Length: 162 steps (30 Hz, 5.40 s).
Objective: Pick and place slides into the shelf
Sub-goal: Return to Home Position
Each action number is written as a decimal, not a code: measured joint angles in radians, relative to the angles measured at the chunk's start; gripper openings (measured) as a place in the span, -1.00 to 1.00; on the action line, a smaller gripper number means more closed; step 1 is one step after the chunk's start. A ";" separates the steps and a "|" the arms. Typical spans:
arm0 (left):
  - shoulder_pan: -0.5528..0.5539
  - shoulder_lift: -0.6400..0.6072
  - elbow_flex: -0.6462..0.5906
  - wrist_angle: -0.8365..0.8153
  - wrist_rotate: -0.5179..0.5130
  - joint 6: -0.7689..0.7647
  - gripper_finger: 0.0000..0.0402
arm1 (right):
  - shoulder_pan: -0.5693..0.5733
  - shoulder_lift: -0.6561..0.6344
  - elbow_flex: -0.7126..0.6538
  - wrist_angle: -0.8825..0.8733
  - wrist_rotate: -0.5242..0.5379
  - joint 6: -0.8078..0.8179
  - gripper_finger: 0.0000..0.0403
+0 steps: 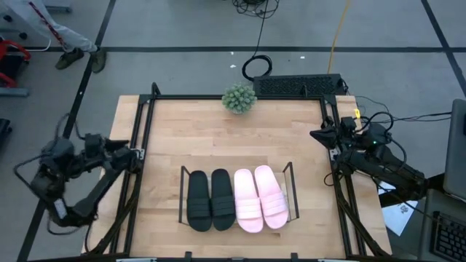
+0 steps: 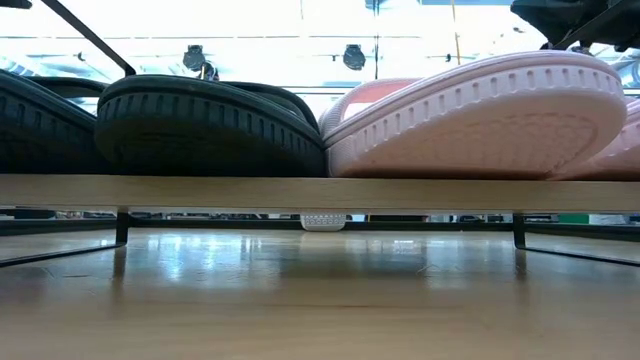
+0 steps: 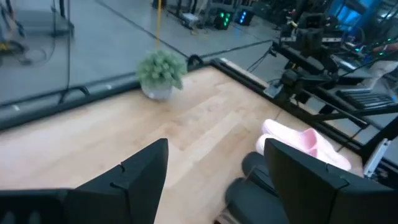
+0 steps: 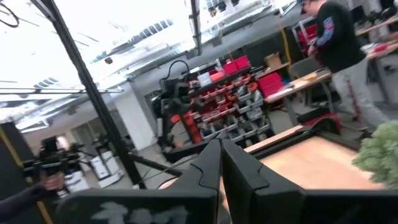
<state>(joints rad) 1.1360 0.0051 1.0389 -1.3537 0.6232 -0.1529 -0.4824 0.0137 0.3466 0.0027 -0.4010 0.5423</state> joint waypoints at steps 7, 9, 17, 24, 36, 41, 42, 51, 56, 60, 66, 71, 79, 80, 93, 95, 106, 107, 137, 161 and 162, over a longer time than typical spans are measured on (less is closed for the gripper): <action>-0.385 0.000 0.152 0.064 -0.414 -0.151 0.33 | 0.000 -0.001 0.000 0.000 -0.023 0.027 -0.98; -0.487 0.000 0.226 0.072 -0.558 -0.183 0.33 | 0.000 -0.001 0.000 0.000 -0.023 0.024 -0.98; -0.613 0.001 0.270 0.068 -0.599 -0.249 0.33 | 0.000 -0.001 0.000 -0.002 -0.021 0.021 -0.98; -0.743 0.002 0.359 0.024 -0.784 -0.187 0.33 | 0.000 -0.001 0.000 0.001 -0.017 0.034 -0.98; -0.742 0.001 0.203 0.187 -0.642 -0.132 0.33 | 0.000 -0.001 -0.001 0.031 0.038 0.020 -0.98; -0.736 0.000 0.120 0.324 -0.534 -0.084 0.33 | 0.000 -0.001 -0.001 0.031 0.038 0.003 -0.98; -0.736 0.000 0.106 0.340 -0.526 -0.080 0.33 | 0.000 -0.001 -0.001 0.031 0.037 -0.003 -0.98; -0.663 0.000 -0.173 0.491 -0.373 -0.114 0.33 | 0.000 -0.001 -0.001 0.031 0.038 -0.008 -0.98; -0.655 0.000 -0.307 0.650 -0.296 -0.169 0.33 | 0.000 -0.001 -0.001 0.031 0.034 -0.004 -0.98; -0.655 0.000 -0.405 0.819 -0.221 -0.221 0.33 | 0.000 -0.001 -0.001 0.031 0.034 -0.005 -0.98; -0.663 -0.001 -0.547 0.993 -0.169 -0.269 0.33 | 0.000 -0.001 -0.001 0.031 0.030 -0.002 -0.98; -0.710 -0.001 -0.629 1.158 -0.153 -0.268 0.33 | 0.000 -0.001 -0.001 0.031 0.026 0.011 -0.98; -0.895 -0.001 -0.855 1.451 -0.256 -0.319 0.33 | 0.000 0.000 -0.001 0.026 0.017 0.018 -0.98; -0.928 -0.001 -0.863 1.471 -0.298 -0.302 0.33 | 0.000 0.000 -0.001 0.020 0.012 0.023 -0.98; -1.204 -0.001 -0.853 1.313 -0.693 -0.170 0.33 | 0.000 0.000 -0.001 -0.022 -0.024 -0.006 -0.98; -1.204 -0.001 -0.853 1.293 -0.695 -0.166 0.33 | 0.000 0.000 -0.001 -0.023 -0.035 -0.015 -0.98; -1.196 -0.001 -0.854 1.209 -0.737 -0.143 0.33 | 0.000 -0.001 -0.001 -0.023 -0.048 -0.093 -0.98; -1.196 -0.001 -0.854 1.200 -0.737 -0.143 0.33 | 0.000 -0.001 -0.001 -0.025 -0.048 -0.097 -0.98; -1.241 0.001 -1.028 1.388 -0.716 -0.302 0.33 | 0.000 0.000 -0.327 0.362 -0.072 0.046 -0.98; -1.241 0.001 -1.028 1.389 -0.712 -0.297 0.33 | 0.000 0.001 -0.329 0.359 -0.072 0.048 -0.98; -1.241 0.001 -1.028 1.388 -0.712 -0.297 0.33 | 0.000 0.001 -0.329 0.359 -0.072 0.048 -0.98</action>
<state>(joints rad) -0.1047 0.0063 0.0109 0.0348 -0.0883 -0.4503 -0.4828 0.0147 0.0177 0.3622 -0.4732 0.5900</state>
